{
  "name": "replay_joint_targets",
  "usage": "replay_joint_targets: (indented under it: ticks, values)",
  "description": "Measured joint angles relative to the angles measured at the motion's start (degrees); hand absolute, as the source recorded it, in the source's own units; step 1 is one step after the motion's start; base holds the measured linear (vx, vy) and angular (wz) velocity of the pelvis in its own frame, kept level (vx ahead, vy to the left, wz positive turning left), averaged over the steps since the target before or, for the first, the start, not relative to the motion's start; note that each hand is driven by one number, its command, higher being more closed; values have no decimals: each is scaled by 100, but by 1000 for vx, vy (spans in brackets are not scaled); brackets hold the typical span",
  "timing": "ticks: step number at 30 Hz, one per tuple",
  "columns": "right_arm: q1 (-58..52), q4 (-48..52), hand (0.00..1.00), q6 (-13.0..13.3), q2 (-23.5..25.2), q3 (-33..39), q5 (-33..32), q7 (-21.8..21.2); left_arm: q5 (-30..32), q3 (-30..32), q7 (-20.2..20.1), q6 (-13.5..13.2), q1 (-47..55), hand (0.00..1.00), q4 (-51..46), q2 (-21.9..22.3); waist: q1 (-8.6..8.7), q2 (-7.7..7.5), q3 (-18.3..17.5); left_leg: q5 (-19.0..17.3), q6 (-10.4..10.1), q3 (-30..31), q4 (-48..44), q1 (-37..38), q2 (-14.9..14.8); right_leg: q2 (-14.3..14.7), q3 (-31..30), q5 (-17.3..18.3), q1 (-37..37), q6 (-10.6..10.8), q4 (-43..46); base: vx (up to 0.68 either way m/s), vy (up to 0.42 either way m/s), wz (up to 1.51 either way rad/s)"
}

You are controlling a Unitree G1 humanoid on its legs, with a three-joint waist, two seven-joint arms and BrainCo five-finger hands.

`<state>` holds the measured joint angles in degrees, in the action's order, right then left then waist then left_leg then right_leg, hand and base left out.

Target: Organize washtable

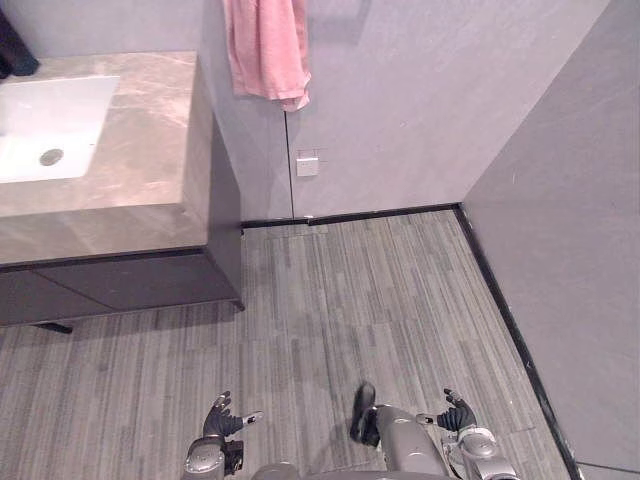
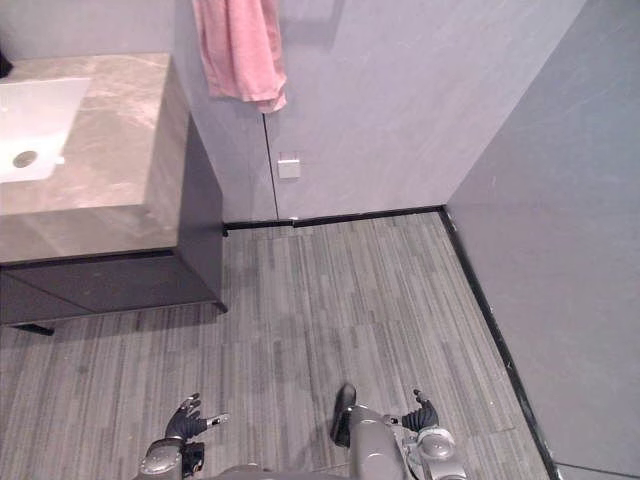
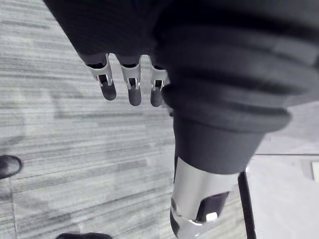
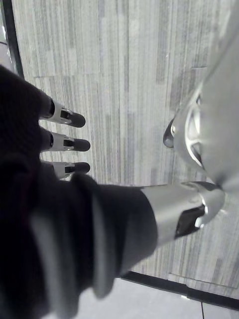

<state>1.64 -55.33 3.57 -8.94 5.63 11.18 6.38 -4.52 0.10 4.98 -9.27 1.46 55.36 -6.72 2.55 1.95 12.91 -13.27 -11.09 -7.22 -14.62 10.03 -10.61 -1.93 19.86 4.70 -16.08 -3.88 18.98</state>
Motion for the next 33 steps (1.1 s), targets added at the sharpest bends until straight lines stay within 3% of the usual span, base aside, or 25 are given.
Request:
replay_joint_targets:
  ticks: [2,3,4,6,9,11,13,15,16,17,18,20,21,23,24,26,27,30,32,33]
  values:
    - [-78,-18,0,-11,-2,-95,-16,-1,1,4,0,-1,0,0,-39,85,14,4,20,353,-55,272,-1648,-669,-192,147,76,99,534,-43,-429,348,-234,26]
    - [-146,-13,0,2,-23,-286,-90,5,1,3,-10,4,63,0,-77,122,-32,-14,77,434,-10,349,-3264,-1196,-441,311,99,127,1138,-82,-824,343,-225,10]
    - [-156,-13,0,5,-20,-347,-145,14,0,3,-8,4,103,0,-105,123,-33,-41,94,406,24,282,-3741,-1372,-522,357,86,145,1350,-104,-941,294,-194,-8]
    - [-146,-11,0,37,12,-313,-229,32,0,7,-6,9,139,0,-138,134,-130,-128,149,209,346,-62,-4346,-1914,-673,401,-3,154,1905,-113,-1305,299,-166,-15]
    - [-136,-46,0,32,25,-150,-308,103,-1,42,-2,6,58,0,-217,120,-218,-165,249,124,482,-435,-3682,-2463,-635,354,-102,147,2294,-98,-1627,281,-17,-17]
    - [-137,-67,0,28,63,72,-412,114,0,38,0,10,-2,0,-227,92,-221,-260,322,126,484,-733,-2354,-2625,-328,144,-104,238,2542,76,-1736,274,120,-4]
    - [-176,-72,0,19,48,182,-454,119,1,13,2,10,-32,0,-254,114,-222,-263,344,234,450,-699,-1163,-2664,79,-43,-100,372,2683,291,-1748,305,194,6]
    - [-231,-89,0,14,-39,177,-464,121,1,6,11,10,-25,0,-253,152,-236,-30,250,815,742,-575,-324,-2724,254,-12,-140,544,2755,548,-1717,351,263,-8]
    - [-228,-202,0,-3,12,169,-462,122,-1,22,31,17,8,0,-232,96,-324,-66,266,1122,1119,-449,-489,-2680,358,-101,-252,679,2822,728,-1651,491,330,-17]
    - [-247,-230,0,-7,81,154,-459,116,-5,43,36,13,0,0,-252,45,-366,-230,225,874,1191,-519,-591,-2677,516,-326,-282,758,2830,844,-1554,492,309,-12]
    - [-238,-229,0,-12,102,156,-452,114,-5,47,36,14,-7,0,-250,29,-376,-291,224,763,1227,-573,-651,-2679,585,-432,-289,808,2818,911,-1470,475,271,1]
    - [-137,-227,0,-11,107,245,-432,112,-16,48,31,23,36,0,-234,39,-377,-302,221,383,1352,-710,-777,-2500,744,-718,-515,900,2576,1056,-609,374,234,-14]
    - [-108,-211,0,-8,131,255,-418,102,-40,52,30,29,125,0,-234,11,-366,-287,207,234,1414,-753,-604,-2129,866,-957,-838,848,2123,1116,738,385,244,-20]
    - [-170,-206,0,-7,194,254,-379,90,-46,40,27,30,140,0,-236,-90,-322,-319,185,119,1468,-748,-443,-1743,994,-1117,-1097,769,1634,1241,2174,365,168,16]
    - [-210,-208,0,-13,206,244,-375,80,-47,25,28,28,106,0,-248,-147,-344,-324,183,37,1490,-681,-336,-1457,1072,-1182,-1081,814,1342,1231,2951,403,100,32]
    - [-256,-217,0,-15,206,193,-372,73,-49,3,9,29,105,0,-246,-172,-311,-317,180,-28,1519,-538,-103,-1037,1115,-1194,-832,1004,973,1109,3395,474,58,37]
    - [-223,-211,0,-9,185,104,-371,73,-49,4,19,30,93,0,-246,-181,-268,-281,183,-24,1515,-403,105,-749,1058,-1055,-572,1178,696,902,3152,397,-5,46]
    - [-181,-178,0,-1,148,86,-373,76,-48,5,22,31,78,0,-242,-157,-155,-159,241,-20,1509,-190,261,-343,760,-599,-434,1241,276,737,2019,405,-103,46]
    - [-195,-161,0,11,151,25,-377,78,-41,5,25,30,110,0,-237,-162,-85,-196,219,-18,1360,-61,280,-199,653,-353,-538,928,149,718,937,392,-165,54]
    - [-299,-165,0,21,201,4,-373,77,-34,-13,16,28,168,0,-229,-220,-44,-368,133,-144,1006,27,290,-67,768,-308,-805,-161,127,512,-120,430,-216,67]
